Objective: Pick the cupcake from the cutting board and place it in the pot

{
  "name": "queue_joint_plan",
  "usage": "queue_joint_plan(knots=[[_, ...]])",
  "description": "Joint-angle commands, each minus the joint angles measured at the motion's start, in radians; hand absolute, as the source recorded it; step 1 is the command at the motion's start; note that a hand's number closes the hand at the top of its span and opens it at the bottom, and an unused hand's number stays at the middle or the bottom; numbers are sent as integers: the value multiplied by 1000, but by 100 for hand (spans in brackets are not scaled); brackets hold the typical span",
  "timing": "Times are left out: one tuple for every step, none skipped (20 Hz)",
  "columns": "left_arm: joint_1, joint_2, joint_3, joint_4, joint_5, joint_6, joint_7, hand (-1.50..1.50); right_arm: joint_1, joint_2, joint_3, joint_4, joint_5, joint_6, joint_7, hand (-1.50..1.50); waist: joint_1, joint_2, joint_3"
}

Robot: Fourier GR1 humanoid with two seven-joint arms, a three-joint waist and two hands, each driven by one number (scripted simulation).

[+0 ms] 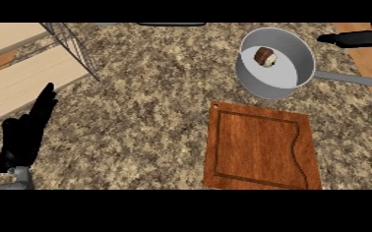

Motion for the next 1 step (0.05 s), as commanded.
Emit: queue_joint_plan(knots=[[33, -62, -36, 69, -52, 42, -87, 0, 98, -42, -17, -13, -39, 88, -53, -150, -12, -2, -1]])
